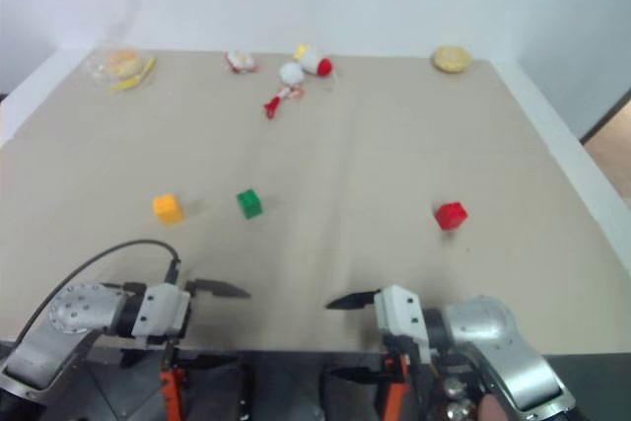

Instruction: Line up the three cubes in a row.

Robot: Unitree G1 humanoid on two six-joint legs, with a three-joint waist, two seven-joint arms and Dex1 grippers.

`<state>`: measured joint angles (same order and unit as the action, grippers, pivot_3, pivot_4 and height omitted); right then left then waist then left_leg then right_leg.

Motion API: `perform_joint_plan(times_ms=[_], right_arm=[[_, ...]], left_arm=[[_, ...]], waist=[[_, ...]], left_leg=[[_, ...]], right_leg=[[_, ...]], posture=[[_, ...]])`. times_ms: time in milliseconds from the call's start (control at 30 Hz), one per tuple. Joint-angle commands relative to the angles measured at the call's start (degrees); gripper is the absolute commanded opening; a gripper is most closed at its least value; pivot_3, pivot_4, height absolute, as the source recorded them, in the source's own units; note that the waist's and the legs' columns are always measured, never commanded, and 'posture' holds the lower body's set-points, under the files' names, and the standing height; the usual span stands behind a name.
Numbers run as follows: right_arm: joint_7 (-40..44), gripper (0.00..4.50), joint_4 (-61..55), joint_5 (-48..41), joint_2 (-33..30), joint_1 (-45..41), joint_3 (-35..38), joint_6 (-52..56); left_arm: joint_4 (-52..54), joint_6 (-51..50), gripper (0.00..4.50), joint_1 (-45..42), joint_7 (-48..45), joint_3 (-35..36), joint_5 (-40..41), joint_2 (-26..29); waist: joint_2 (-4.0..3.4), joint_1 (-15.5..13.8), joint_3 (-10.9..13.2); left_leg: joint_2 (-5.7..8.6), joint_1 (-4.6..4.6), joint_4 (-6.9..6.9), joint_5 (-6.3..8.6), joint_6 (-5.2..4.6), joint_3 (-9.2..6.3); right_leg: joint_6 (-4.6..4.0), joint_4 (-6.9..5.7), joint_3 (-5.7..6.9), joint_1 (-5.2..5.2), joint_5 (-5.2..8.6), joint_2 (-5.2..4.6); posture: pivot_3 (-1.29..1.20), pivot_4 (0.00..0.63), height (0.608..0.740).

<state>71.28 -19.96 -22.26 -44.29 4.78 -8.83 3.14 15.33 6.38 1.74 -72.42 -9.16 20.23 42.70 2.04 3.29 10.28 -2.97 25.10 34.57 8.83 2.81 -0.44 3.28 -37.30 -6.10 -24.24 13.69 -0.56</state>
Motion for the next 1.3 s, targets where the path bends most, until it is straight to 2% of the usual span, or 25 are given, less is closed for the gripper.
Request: perform_joint_plan(times_ms=[33,200,500,600,667,867,1000,1100,1300], right_arm=[[0.4,4.5,-0.5,-0.4,0.2,0.4,0.6,-1.4],[-0.6,4.5,-1.2,-1.2,0.5,0.3,1.2,-0.7],[-3.1,4.5,-3.7,-3.6,0.5,1.3,2.9,1.2],[-6.4,4.5,-5.5,-7.5,0.6,0.5,6.3,5.2],[-10.8,4.5,-5.8,-11.4,1.2,-2.2,10.2,9.9],[-30.1,4.5,2.0,-14.0,6.4,-15.2,22.1,18.0],[-39.6,4.5,8.9,-9.0,4.8,-18.3,27.0,23.0],[-43.2,4.5,12.2,-7.1,3.9,-19.0,28.5,25.6],[-45.0,4.5,16.7,-4.2,3.4,-18.5,28.4,29.0]], left_arm=[[0.4,3.5,4.46,1.1,-2.4,-0.8,-0.7,1.1],[-0.1,5.8,4.46,1.6,-6.4,-2.4,-1.2,2.8],[-0.7,5.1,4.46,1.8,-6.1,-1.5,-0.1,2.6],[-0.2,-1.4,4.46,-1.0,-3.3,0.5,3.4,1.8],[-0.5,-7.6,4.46,-6.1,-0.4,2.2,6.7,0.8],[-1.4,-22.7,4.46,-21.3,12.4,3.9,13.6,-9.1],[-2.9,-23.7,4.46,-26.2,20.8,0.7,10.7,-19.8],[-4.5,-23.4,4.46,-27.9,23.3,-1.6,8.6,-25.3],[-8.7,-21.9,4.46,-31.2,24.5,-3.7,6.1,-31.5]], waist=[[0.0,-0.1,0.0],[-0.01,-0.3,0.0],[-0.01,-0.6,0.0],[-0.01,-0.6,0.0],[-0.01,-0.6,0.0],[-0.02,-0.6,0.0],[-0.01,-0.8,0.0],[-0.05,-1.0,0.0],[-0.28,-0.6,-0.1]], left_leg=[[0.0,0.0,0.01,0.0,0.0,0.0],[0.0,-0.02,0.01,0.0,0.0,0.0],[0.0,-0.02,0.08,0.0,-0.01,0.01],[-0.01,-0.03,0.1,-0.01,-0.01,-0.01],[-0.01,-0.02,0.22,-0.02,-0.02,-0.02],[-0.02,0.02,0.88,-0.11,-0.14,-0.13],[0.13,-0.01,0.97,-0.1,-0.18,-0.16],[0.22,0.04,0.92,-0.07,-0.22,-0.27],[0.18,-0.06,0.83,0.1,-0.52,-0.34]], right_leg=[[0.0,0.0,0.0,0.01,0.0,0.0],[0.0,0.0,-0.01,0.01,-0.01,0.0],[0.03,-0.01,-0.01,0.07,-0.05,0.0],[0.04,-0.04,-0.01,0.08,-0.06,0.01],[0.09,-0.11,0.01,0.1,-0.09,0.02],[0.2,-0.17,0.08,0.4,-0.3,0.08],[0.35,-0.1,-0.08,0.68,-0.34,0.07],[0.47,-0.1,-0.11,0.73,-0.27,0.08],[0.67,-0.13,-0.21,0.73,-0.35,0.32]], posture=[[0.0,0.15,0.736],[0.0,0.15,0.736],[0.0,0.15,0.736],[0.0,0.15,0.736],[0.0,0.15,0.736],[0.0,0.15,0.736],[0.0,0.15,0.736],[0.0,0.15,0.736],[0.0,0.15,0.736]])
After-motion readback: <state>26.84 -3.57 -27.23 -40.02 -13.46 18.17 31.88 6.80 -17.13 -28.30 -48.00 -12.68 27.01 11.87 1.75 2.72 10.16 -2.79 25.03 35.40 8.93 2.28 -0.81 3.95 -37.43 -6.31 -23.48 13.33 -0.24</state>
